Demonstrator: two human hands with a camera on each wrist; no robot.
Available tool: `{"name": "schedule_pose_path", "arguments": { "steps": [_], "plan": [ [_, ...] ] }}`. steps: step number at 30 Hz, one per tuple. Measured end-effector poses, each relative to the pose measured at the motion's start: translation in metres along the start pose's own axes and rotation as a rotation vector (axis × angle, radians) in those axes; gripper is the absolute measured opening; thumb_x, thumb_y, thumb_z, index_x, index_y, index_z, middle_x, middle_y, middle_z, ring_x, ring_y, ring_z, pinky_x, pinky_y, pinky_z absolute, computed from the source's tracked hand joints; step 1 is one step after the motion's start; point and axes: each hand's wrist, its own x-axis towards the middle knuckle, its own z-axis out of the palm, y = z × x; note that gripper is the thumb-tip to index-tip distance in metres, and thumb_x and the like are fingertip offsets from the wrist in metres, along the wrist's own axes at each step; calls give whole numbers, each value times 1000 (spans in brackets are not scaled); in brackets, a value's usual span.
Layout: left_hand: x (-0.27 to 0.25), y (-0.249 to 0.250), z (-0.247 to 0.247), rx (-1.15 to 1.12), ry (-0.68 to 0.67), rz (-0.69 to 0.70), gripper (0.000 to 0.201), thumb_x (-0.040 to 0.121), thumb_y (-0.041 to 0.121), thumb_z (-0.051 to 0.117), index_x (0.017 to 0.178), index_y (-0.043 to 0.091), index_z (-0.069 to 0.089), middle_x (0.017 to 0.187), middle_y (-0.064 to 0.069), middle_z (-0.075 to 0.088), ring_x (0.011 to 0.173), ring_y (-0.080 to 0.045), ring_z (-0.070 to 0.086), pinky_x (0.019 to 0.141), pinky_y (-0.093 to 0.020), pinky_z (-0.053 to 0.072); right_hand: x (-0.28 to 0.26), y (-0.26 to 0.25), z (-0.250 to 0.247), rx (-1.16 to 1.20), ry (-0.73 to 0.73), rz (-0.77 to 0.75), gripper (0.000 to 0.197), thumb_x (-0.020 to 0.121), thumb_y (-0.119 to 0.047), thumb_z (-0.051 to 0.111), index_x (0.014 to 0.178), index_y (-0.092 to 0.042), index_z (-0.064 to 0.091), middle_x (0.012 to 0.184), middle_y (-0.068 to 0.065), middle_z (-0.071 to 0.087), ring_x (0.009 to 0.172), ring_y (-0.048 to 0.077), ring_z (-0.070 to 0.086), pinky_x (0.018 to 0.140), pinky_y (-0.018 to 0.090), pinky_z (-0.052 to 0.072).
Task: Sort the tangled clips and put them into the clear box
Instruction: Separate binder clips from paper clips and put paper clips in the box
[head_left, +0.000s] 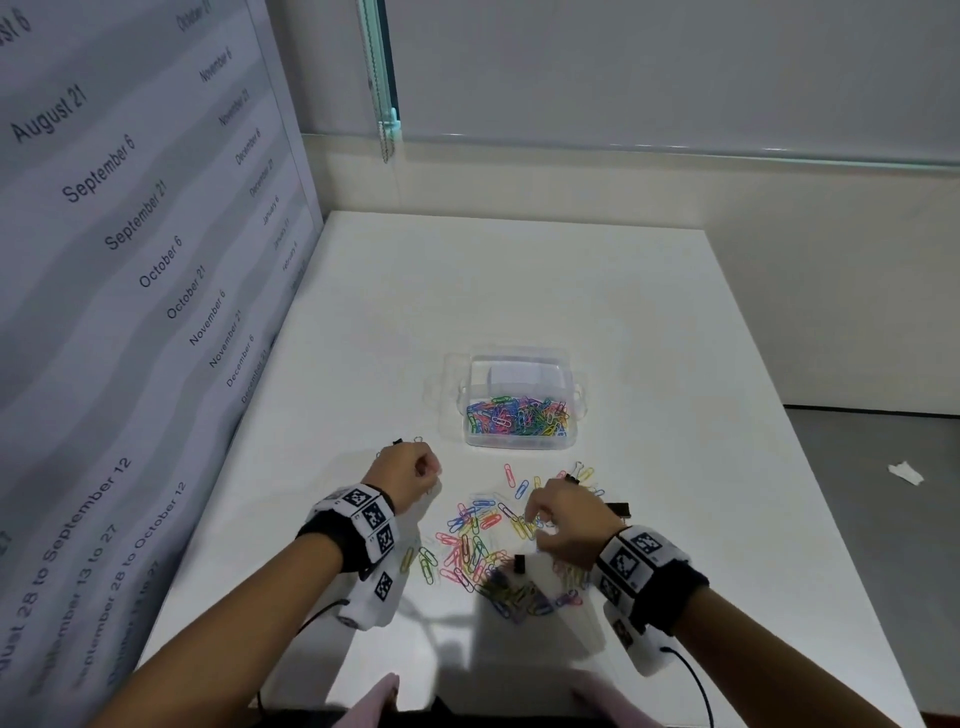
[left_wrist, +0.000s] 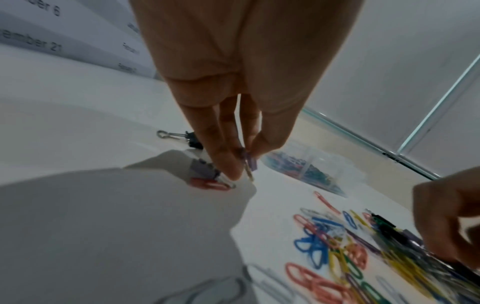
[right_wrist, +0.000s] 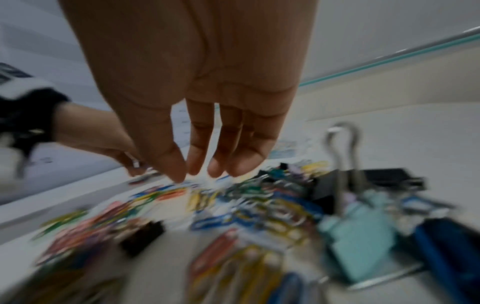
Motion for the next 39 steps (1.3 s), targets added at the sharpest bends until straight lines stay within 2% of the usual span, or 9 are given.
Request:
{"name": "schedule_pose_path", "arguments": {
  "steps": [3,10,13,18,21,26,31,35,39],
  "plan": [
    [-1,-6,-1,1,-5,-29,20,84,-1,53,76,17,58,70,-2,57,64,-19,53,70,-31,47,-2,-12,15,-61,-103,-74,25,81,-22,60,103,-11,59,104,11,60,96,25,53,79,28,37],
    [-3,-6,0,103,50,31,28,83,-3,51,100,12,67,94,-5,46,88,-23,56,87,-38,50,-1,-19,31,-62,-47,-98,28,78,-21,63,99,-1,63,100,20,66,98,33,58,81,33,44],
    [-14,-3,-1,129,30,81,25,80,7,59,100,19,65,89,0,47,84,-18,53,83,-30,45,0,-15,24,-22,-12,-48,27,77,-26,63,97,-7,62,99,14,67,93,28,58,78,31,44],
    [-38,-11,-3,226,-189,27,33,70,31,76,94,30,54,93,2,53,91,-18,57,84,-30,48,3,6,-7,96,100,119,12,75,-24,58,86,-19,58,85,3,63,80,19,54,69,26,40],
    [-47,-17,-2,272,-239,-16,42,67,32,79,97,28,49,92,5,48,89,-16,53,84,-29,46,3,21,-20,195,188,205,1,74,-21,59,75,-20,59,79,-1,65,76,19,59,68,26,45],
    [-57,-26,5,323,-287,-33,55,64,34,80,105,26,43,100,5,43,93,-16,50,83,-26,43,3,34,-32,243,272,247,10,77,-13,57,77,-12,67,76,4,66,75,21,60,68,26,44],
    [-61,-23,20,300,-274,7,57,69,24,77,115,21,44,108,6,37,104,-21,51,88,-32,47,2,47,-36,303,330,251,10,80,-13,58,79,-10,68,74,3,65,72,18,56,56,14,38],
    [-58,-16,32,275,-257,61,49,75,15,69,117,19,45,103,4,36,89,-16,47,76,-24,41,3,56,-37,348,358,316,16,84,-9,53,81,-7,69,69,6,62,70,22,56,61,27,47],
    [-53,-9,38,278,-252,83,49,78,13,65,122,19,44,103,3,37,84,-16,44,77,-25,41,1,62,-35,374,347,378,18,84,-7,51,75,-13,67,73,12,68,75,27,62,71,35,52]
  ]
}}
